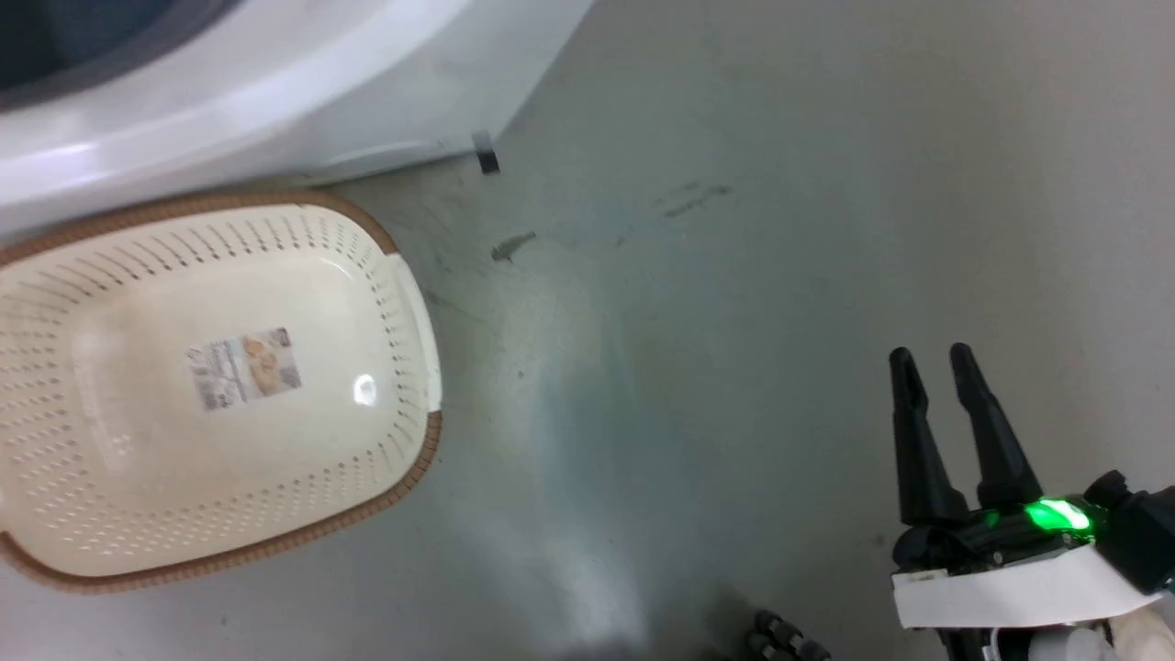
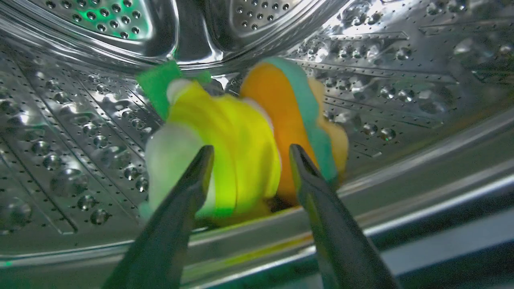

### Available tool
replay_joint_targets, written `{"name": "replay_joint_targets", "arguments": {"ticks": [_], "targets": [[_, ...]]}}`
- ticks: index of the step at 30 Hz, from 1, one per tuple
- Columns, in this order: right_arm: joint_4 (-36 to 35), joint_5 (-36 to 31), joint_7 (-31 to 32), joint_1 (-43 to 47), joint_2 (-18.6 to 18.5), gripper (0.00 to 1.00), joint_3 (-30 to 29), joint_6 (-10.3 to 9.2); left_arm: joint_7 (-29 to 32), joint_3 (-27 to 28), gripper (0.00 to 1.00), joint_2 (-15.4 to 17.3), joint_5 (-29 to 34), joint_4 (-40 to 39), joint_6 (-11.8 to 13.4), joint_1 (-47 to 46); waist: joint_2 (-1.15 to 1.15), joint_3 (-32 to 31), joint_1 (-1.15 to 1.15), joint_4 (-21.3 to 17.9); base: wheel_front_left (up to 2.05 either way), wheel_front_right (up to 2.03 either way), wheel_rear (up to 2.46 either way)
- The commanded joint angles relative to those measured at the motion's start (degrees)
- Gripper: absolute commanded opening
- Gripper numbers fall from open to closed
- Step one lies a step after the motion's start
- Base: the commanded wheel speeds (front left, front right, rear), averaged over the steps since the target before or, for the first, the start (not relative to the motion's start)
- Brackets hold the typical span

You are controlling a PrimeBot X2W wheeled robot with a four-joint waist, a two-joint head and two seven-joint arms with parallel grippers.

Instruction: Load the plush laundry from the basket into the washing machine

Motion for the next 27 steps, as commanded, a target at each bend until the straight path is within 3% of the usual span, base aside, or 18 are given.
{"name": "replay_joint_targets", "arguments": {"ticks": [1, 8, 15, 24, 27], "targets": [[0.34, -0.71, -0.26, -0.87, -0.03, 1.00, -0.61, 0.03, -1.13, -0.55, 1.00, -0.74, -0.69, 0.88, -0.23, 1.94, 0.00, -2.37, 0.00, 1.29, 0.00, 0.00, 0.00], [1.96, -5.04, -0.26, -0.45, -0.03, 1.00, -3.55, 0.03, -8.98, 0.95, 1.00, -7.95, -5.62, 6.05, -0.23, 10.53, 0.00, -12.72, 0.00, 5.73, 0.00, 0.00, 0.00], [4.21, -10.35, -0.26, 1.85, -0.03, 1.00, -6.48, 0.03, -16.66, -1.30, 1.00, -15.35, -11.18, 4.45, -0.23, 23.23, 0.00, -25.97, 0.00, 11.54, 0.00, 0.00, 0.00], [6.52, -14.67, -0.26, 7.16, -0.03, 1.00, -8.72, 0.03, -19.32, -1.40, 1.00, -20.02, -17.01, -9.32, -0.24, 41.31, 0.00, -39.21, 0.00, 19.43, 0.00, 0.00, 0.00], [6.74, -15.79, -0.26, 8.93, -0.03, 1.00, -8.25, 0.03, -19.35, 1.57, 1.00, -20.26, -15.38, -18.14, 1.74, 48.32, 0.00, -41.75, 0.00, 21.32, 0.00, 0.00, 0.00]]}}
